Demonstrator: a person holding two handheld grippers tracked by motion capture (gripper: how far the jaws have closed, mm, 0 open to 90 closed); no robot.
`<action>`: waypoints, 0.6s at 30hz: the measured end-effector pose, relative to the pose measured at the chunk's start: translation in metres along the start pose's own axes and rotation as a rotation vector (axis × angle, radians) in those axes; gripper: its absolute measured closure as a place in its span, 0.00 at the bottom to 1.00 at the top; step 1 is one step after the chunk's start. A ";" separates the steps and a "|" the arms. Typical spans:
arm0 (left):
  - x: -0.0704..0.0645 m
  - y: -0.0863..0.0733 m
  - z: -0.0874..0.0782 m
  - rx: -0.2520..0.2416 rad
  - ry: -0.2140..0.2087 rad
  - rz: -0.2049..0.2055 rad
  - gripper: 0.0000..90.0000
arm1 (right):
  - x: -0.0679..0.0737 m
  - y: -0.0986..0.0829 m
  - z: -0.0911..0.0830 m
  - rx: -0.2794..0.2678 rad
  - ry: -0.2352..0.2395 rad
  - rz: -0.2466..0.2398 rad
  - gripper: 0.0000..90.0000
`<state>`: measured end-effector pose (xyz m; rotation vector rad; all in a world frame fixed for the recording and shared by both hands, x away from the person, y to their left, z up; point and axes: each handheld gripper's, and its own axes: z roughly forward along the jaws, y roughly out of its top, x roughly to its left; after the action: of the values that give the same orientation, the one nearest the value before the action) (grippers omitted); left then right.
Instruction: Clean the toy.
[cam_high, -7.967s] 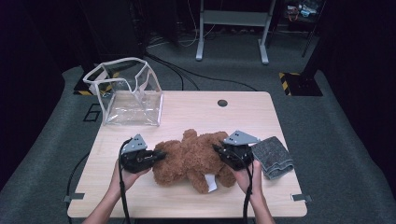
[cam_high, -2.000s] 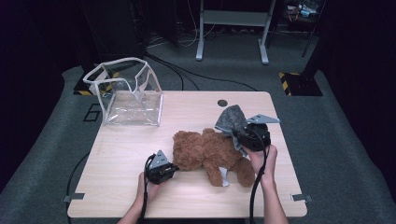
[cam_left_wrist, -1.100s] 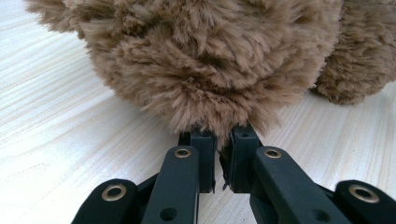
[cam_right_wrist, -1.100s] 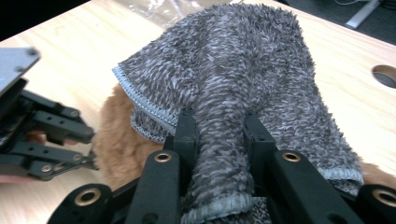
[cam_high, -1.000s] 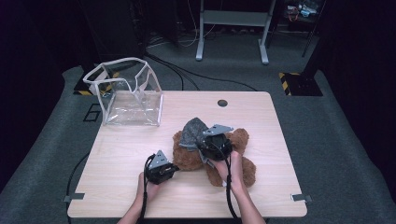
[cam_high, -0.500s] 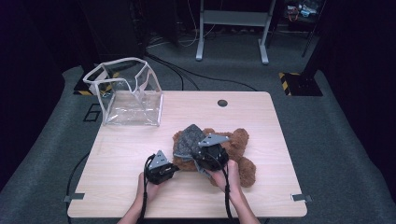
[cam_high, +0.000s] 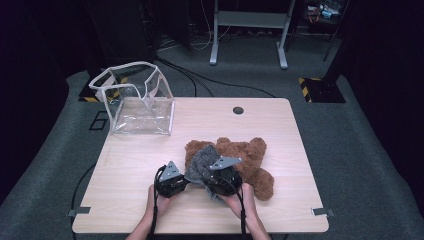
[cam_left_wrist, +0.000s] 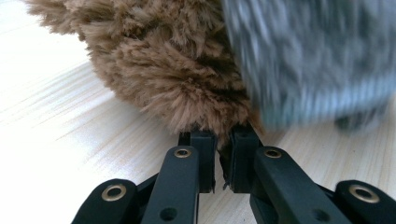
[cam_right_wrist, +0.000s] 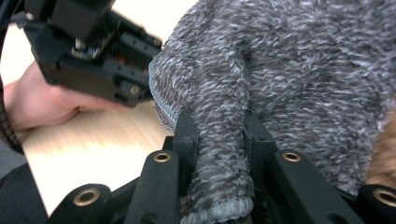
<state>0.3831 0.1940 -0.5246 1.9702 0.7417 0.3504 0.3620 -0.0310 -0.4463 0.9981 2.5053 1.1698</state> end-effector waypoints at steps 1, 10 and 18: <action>0.000 0.000 0.000 -0.001 0.002 0.000 0.93 | 0.000 -0.002 0.002 0.006 0.005 -0.003 0.80; 0.000 0.000 0.000 -0.002 0.001 0.005 0.93 | 0.001 -0.020 0.020 0.107 0.033 -0.008 0.80; 0.000 0.000 -0.001 -0.006 -0.004 -0.006 0.93 | 0.000 -0.031 0.021 0.151 0.057 -0.002 0.80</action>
<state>0.3828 0.1947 -0.5246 1.9616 0.7433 0.3450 0.3560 -0.0326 -0.4826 1.0109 2.6726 1.0345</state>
